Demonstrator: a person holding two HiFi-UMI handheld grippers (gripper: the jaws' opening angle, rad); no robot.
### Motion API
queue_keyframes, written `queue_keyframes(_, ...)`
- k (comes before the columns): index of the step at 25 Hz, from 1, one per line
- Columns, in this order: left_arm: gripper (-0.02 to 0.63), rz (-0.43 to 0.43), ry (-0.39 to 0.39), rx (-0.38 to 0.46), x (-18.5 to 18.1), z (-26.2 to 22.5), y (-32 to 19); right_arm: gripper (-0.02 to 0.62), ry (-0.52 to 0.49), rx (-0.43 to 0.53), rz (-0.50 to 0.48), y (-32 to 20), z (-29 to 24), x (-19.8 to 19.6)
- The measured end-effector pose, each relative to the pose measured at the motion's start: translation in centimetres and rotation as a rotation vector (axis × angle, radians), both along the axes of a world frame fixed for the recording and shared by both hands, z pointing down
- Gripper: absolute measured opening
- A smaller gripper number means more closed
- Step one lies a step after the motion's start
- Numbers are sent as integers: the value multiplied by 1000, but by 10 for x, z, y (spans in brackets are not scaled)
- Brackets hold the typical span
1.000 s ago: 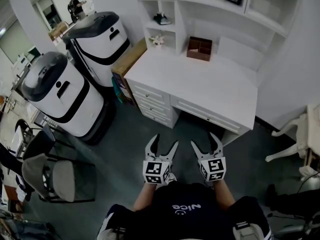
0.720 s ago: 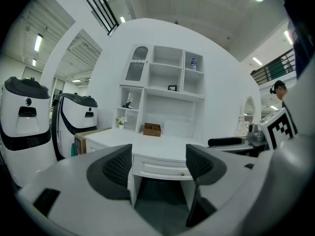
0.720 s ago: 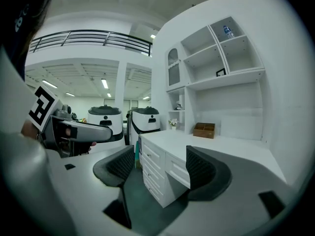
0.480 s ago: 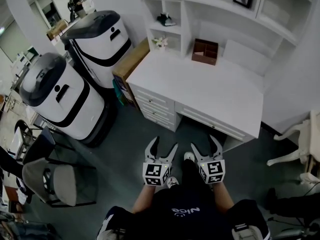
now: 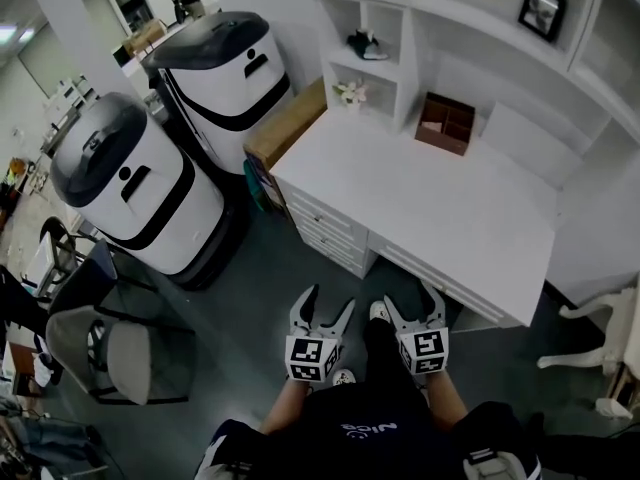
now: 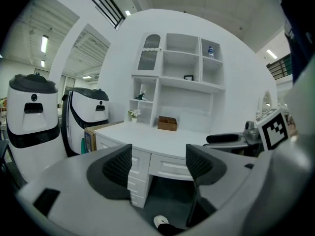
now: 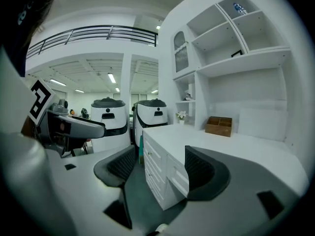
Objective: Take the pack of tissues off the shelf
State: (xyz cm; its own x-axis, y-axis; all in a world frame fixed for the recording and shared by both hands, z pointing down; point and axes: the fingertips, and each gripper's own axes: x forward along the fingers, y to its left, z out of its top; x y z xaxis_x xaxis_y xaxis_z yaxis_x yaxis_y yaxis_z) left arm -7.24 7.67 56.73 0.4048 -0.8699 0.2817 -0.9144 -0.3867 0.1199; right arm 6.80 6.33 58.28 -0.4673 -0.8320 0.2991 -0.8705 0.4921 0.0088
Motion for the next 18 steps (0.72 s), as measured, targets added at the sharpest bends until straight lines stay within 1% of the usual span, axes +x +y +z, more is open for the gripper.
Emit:
queue_keyframes(4, 339, -17, -14, -24, 2, 0, -44, 310, -5, 0, -46, -57, -2, -2)
queue_keyframes(9, 339, -52, -14, 11, 5, -12, -110, 310, -4, 15, -81, -125, -13, -3)
queue_keyframes(13, 341, -79, -5, 7, 13, -17, -153, 310, 0, 50, -112, -174, -27, 0)
queue_keyframes(18, 339, -100, 9, 32, 27, -22, -204, 310, 10, 64, -144, -223, -36, 8)
